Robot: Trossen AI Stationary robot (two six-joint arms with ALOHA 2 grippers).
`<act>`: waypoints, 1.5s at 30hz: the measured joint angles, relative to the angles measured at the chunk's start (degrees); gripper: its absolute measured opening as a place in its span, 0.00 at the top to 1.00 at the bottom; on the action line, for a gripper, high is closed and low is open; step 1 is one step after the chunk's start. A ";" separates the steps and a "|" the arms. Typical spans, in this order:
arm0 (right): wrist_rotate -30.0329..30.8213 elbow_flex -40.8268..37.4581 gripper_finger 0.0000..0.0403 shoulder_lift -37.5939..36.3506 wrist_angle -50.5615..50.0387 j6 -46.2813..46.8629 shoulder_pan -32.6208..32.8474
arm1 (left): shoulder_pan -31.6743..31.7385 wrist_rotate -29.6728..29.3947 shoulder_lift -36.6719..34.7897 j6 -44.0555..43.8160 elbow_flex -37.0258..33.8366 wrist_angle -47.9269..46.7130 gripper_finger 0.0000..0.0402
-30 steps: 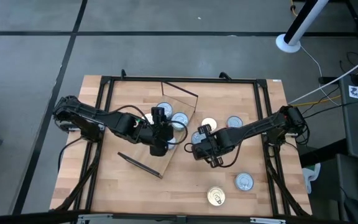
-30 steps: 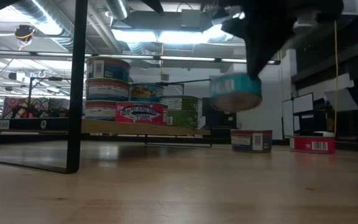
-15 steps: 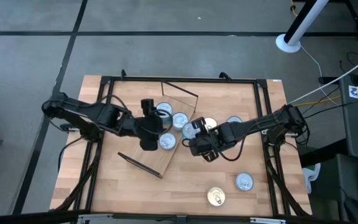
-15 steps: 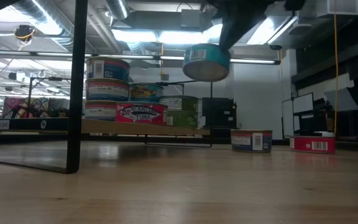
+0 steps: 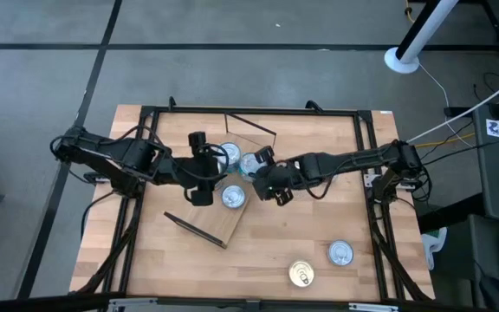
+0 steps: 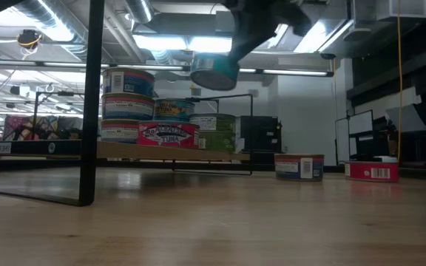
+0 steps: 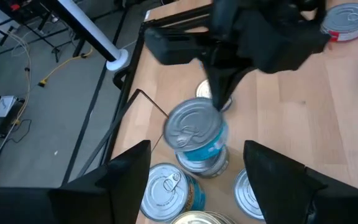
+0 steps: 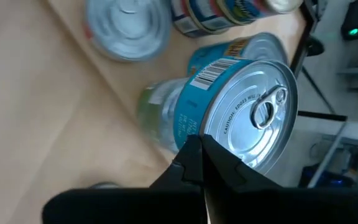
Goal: Stack canned seafood by type on shelf
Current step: Stack the light blue tuna can on top of the light blue tuna can on the shelf
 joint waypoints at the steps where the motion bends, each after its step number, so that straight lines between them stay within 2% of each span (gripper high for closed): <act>1: 0.02 0.00 1.00 0.00 0.73 -1.33 -0.55 | 0.00 0.00 0.00 -0.01 0.00 0.00 0.37; 7: -0.49 0.00 1.00 0.00 4.72 -8.11 -3.62 | 0.00 0.01 0.02 -0.02 0.00 0.00 0.37; 24: -11.92 0.02 1.00 1.08 15.37 -25.57 -9.59 | 0.00 0.02 0.04 -0.11 0.00 0.01 0.37; 33: -9.06 0.02 1.00 6.18 17.33 -31.01 -11.14 | 0.00 0.02 0.09 -0.17 -0.02 -0.03 0.37; 45: -9.92 0.02 1.00 7.17 19.32 -31.32 -12.21 | 0.00 0.02 0.09 -0.26 -0.02 0.00 0.37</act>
